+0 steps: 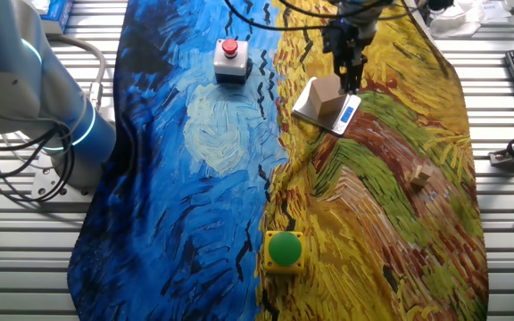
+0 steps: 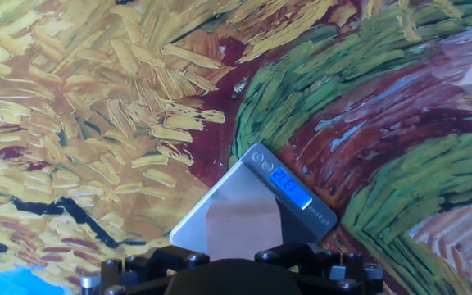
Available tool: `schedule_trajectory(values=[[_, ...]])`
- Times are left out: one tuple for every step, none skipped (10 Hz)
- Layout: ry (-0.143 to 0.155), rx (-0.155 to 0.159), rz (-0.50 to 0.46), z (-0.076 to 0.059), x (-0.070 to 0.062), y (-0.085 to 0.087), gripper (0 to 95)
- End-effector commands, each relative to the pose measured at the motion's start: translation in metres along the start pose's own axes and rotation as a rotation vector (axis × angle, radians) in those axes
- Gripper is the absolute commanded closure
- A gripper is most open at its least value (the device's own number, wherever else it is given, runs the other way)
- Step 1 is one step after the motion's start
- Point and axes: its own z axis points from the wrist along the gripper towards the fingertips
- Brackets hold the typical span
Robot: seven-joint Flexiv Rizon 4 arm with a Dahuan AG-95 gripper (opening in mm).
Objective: Remove the object from the scale
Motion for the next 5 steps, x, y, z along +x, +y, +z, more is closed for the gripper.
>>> schedule_trajectory(values=[[-0.005, 0.000, -0.003, 0.006, 0.002, -0.001, 0.0], [-0.009, 0.001, -0.005, 0.012, 0.002, -0.001, 0.0], [-0.013, 0.002, -0.006, 0.017, 0.002, -0.001, 0.0], [-0.017, 0.004, -0.008, 0.021, 0.002, -0.001, 0.0], [-0.019, 0.005, -0.012, 0.024, 0.002, -0.002, 0.0]])
